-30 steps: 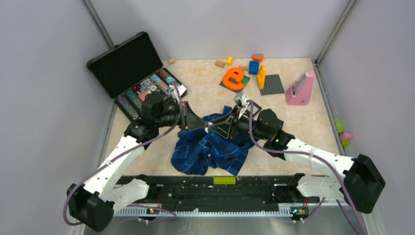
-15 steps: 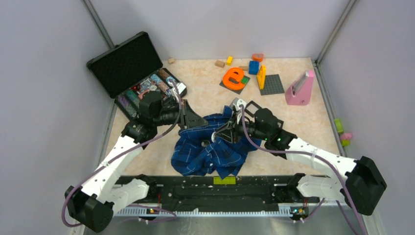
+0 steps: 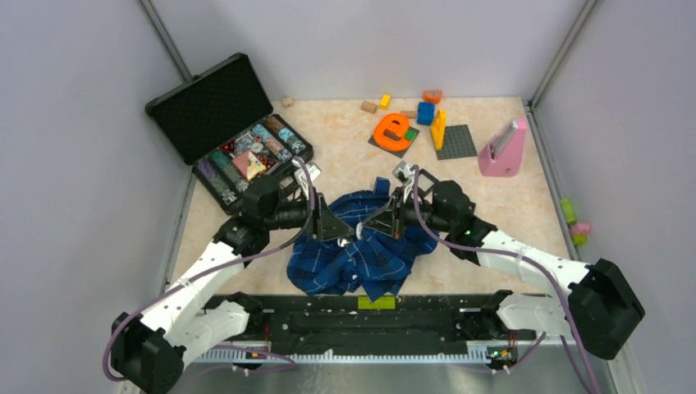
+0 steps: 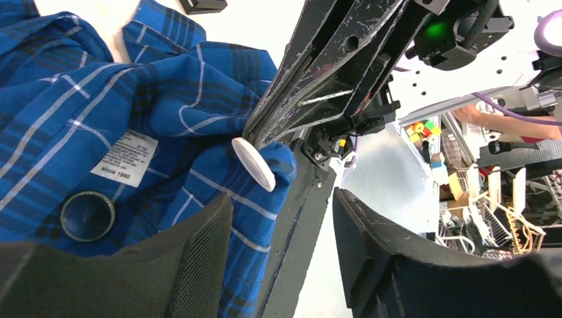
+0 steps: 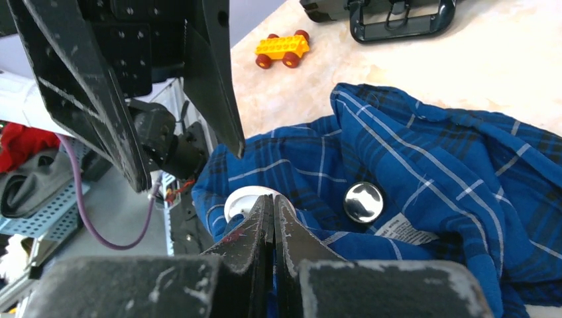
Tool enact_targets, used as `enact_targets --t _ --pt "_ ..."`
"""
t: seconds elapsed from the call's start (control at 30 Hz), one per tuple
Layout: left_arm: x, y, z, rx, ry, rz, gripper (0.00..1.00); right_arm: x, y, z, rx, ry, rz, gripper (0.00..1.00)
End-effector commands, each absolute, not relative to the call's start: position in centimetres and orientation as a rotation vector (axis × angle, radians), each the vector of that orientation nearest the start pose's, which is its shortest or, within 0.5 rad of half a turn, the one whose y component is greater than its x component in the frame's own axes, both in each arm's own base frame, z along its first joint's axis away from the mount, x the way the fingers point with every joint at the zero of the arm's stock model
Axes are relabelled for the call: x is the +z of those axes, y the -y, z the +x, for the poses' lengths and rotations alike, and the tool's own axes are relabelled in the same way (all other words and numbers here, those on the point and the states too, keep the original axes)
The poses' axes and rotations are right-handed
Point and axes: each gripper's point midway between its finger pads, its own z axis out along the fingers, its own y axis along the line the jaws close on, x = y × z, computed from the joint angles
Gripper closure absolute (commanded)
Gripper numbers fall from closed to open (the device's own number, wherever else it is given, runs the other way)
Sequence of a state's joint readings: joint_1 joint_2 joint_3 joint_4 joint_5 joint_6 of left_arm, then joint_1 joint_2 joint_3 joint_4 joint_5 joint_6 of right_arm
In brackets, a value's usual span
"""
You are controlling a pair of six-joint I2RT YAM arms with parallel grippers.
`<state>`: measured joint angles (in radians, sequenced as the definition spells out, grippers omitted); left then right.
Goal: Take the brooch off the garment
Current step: Remove the brooch from the clothes.
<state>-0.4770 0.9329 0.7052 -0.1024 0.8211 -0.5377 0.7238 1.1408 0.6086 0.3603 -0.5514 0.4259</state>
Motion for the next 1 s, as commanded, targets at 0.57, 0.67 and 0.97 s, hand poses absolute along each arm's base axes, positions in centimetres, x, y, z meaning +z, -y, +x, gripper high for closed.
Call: enact_targets --t 0.57,0.67,0.97 --pt "23.4 28.9 18.6 -1.412 -2.136 0.412 0.64 24.5 -32.1 18.8 1.303 -1.631 -0.732 1.0" --pt "22.9 28.6 18.8 -1.363 -2.17 0.408 0.87 24.6 -32.2 18.7 1.302 -1.629 -0.733 1.0" --pt "22.0 27.7 19.1 -1.266 -2.21 0.419 0.99 25.0 -31.9 18.6 1.296 -1.619 -0.722 1.0"
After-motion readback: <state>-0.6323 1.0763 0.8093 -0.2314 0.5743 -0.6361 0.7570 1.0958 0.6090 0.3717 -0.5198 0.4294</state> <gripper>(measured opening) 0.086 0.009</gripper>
